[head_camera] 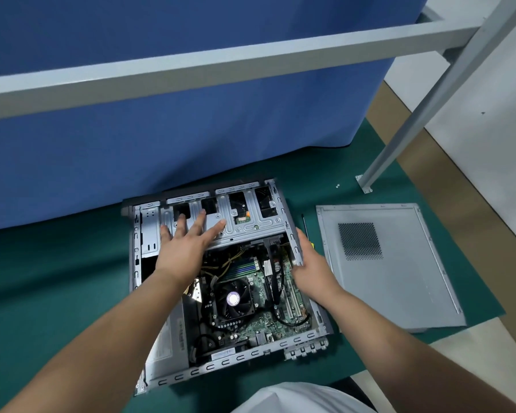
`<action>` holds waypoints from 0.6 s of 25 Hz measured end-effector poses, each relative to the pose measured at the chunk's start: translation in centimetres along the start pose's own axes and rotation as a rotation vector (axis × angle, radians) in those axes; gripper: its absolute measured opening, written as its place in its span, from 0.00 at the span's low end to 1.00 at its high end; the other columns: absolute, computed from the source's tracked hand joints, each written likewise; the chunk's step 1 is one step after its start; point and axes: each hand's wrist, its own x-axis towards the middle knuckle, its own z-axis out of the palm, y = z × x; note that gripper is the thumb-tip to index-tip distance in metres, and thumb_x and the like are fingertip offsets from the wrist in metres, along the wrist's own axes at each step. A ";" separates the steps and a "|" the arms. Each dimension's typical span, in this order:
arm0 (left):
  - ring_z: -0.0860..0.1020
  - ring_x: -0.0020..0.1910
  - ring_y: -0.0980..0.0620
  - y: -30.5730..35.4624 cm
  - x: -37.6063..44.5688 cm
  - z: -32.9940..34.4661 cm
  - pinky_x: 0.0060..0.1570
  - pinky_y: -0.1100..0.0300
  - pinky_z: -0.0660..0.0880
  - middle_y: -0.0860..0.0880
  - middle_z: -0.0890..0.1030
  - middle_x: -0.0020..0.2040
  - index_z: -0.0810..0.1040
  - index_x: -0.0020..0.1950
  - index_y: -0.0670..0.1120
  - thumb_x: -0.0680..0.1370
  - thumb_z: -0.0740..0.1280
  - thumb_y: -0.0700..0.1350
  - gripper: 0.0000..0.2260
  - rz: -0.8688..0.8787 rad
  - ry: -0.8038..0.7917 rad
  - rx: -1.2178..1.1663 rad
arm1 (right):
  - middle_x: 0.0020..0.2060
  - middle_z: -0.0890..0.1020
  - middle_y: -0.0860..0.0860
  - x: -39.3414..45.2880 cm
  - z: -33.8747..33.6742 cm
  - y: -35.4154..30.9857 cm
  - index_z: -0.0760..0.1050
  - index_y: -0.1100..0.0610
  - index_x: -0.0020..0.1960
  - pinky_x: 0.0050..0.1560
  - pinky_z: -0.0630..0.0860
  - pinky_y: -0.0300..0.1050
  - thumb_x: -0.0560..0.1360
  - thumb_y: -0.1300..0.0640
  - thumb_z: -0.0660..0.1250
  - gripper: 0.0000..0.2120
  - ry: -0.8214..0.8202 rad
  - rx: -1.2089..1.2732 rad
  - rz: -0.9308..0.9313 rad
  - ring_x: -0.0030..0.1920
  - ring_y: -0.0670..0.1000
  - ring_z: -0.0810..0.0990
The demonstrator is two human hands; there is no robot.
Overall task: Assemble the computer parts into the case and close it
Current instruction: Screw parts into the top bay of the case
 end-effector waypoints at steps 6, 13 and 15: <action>0.43 0.82 0.36 -0.9 2.6 -1.5 0.77 0.30 0.46 0.50 0.42 0.84 0.39 0.80 0.69 0.75 0.60 0.24 0.53 -0.046 -0.014 -0.029 | 0.54 0.79 0.49 2.3 0.0 -1.9 0.45 0.41 0.83 0.28 0.73 0.39 0.77 0.70 0.58 0.44 0.037 -0.038 0.000 0.33 0.49 0.79; 0.38 0.82 0.37 -0.4 2.9 0.7 0.76 0.30 0.35 0.52 0.41 0.84 0.43 0.81 0.69 0.77 0.64 0.36 0.45 -0.112 0.060 -0.150 | 0.60 0.79 0.60 2.9 1.0 -2.1 0.43 0.48 0.83 0.32 0.75 0.50 0.78 0.67 0.58 0.40 0.104 -0.237 0.012 0.36 0.54 0.78; 0.39 0.82 0.38 -0.5 3.0 1.0 0.75 0.31 0.34 0.53 0.40 0.84 0.43 0.81 0.70 0.80 0.64 0.44 0.40 -0.107 0.074 -0.159 | 0.59 0.79 0.61 3.2 1.2 -2.1 0.44 0.49 0.83 0.34 0.78 0.53 0.77 0.67 0.59 0.40 0.126 -0.280 0.035 0.38 0.55 0.80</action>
